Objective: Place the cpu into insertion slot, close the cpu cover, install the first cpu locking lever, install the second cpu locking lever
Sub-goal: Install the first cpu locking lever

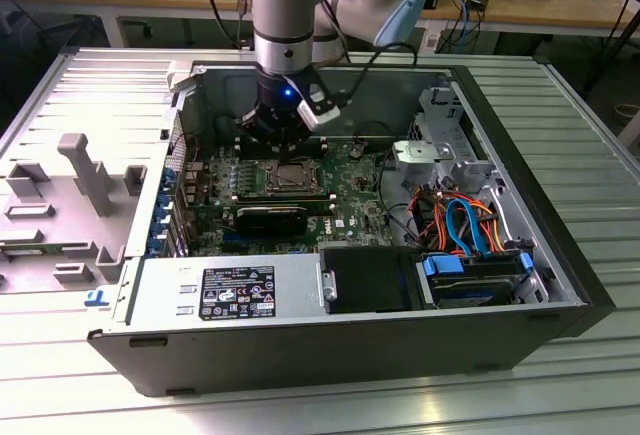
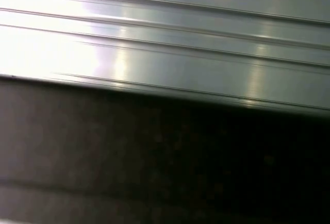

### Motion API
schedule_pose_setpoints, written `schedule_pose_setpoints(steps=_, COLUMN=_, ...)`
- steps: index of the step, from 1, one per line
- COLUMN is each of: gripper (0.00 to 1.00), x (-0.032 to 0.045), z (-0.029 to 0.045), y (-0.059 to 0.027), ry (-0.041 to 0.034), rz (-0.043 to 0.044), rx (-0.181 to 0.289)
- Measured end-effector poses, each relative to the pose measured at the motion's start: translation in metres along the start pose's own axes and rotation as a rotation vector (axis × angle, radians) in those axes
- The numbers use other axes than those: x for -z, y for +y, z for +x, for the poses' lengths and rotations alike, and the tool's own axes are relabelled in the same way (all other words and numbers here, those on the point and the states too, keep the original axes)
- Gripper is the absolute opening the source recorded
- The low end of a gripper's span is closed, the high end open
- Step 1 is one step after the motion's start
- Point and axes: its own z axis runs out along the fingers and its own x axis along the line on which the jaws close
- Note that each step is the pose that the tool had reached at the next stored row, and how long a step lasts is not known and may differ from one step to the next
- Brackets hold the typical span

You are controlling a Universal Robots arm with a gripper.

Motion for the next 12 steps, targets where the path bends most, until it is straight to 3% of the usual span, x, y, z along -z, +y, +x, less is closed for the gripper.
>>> schedule_pose_setpoints(steps=5, gripper=0.11, x=-0.0009, z=-0.0046, y=-0.0006, ry=-0.0001, rz=0.0002, rx=0.001)
schedule_pose_setpoints(steps=12, gripper=0.11, x=-0.0014, z=-0.0190, y=-0.0025, ry=-0.0001, rz=0.0001, rx=0.003)
